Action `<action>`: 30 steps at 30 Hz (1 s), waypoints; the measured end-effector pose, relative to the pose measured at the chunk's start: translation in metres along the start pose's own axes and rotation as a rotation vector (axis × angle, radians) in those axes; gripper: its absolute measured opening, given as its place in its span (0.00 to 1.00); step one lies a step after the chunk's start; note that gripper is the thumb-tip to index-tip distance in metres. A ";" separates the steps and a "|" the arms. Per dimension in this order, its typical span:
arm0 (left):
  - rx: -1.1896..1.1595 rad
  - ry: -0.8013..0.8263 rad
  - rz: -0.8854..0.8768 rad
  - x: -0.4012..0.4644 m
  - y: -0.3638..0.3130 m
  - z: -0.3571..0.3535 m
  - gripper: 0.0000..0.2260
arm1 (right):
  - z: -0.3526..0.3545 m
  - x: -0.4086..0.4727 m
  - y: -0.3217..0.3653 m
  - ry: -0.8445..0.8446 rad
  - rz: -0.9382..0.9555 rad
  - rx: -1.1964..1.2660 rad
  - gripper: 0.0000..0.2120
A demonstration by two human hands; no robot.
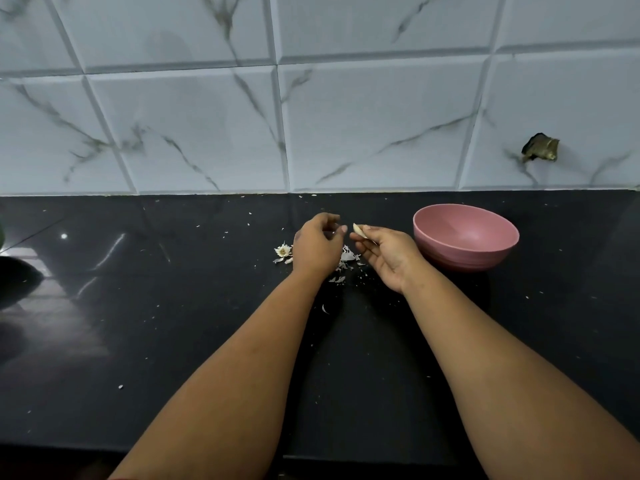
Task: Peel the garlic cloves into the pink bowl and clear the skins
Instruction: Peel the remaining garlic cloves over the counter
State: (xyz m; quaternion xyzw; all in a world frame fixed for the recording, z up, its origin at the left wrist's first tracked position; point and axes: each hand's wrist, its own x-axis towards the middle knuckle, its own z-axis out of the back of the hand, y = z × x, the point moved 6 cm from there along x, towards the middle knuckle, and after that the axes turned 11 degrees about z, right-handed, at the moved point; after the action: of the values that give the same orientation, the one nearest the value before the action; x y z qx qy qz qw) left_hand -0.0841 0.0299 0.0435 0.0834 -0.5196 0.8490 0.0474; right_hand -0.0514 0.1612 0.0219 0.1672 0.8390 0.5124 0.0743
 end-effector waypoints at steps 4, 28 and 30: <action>-0.084 0.042 -0.063 -0.003 -0.005 -0.004 0.06 | -0.001 0.000 -0.002 0.033 -0.018 0.005 0.05; 0.085 0.137 -0.163 -0.002 -0.006 -0.011 0.04 | 0.010 0.007 0.004 0.012 0.191 -0.346 0.09; 0.153 0.106 -0.182 -0.004 -0.008 -0.011 0.04 | 0.010 0.008 0.003 0.017 0.187 -0.371 0.09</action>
State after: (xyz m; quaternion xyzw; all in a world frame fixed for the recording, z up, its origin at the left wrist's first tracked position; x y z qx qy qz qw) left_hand -0.0794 0.0435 0.0450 0.0885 -0.4405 0.8815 0.1453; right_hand -0.0553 0.1742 0.0205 0.2237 0.7117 0.6642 0.0487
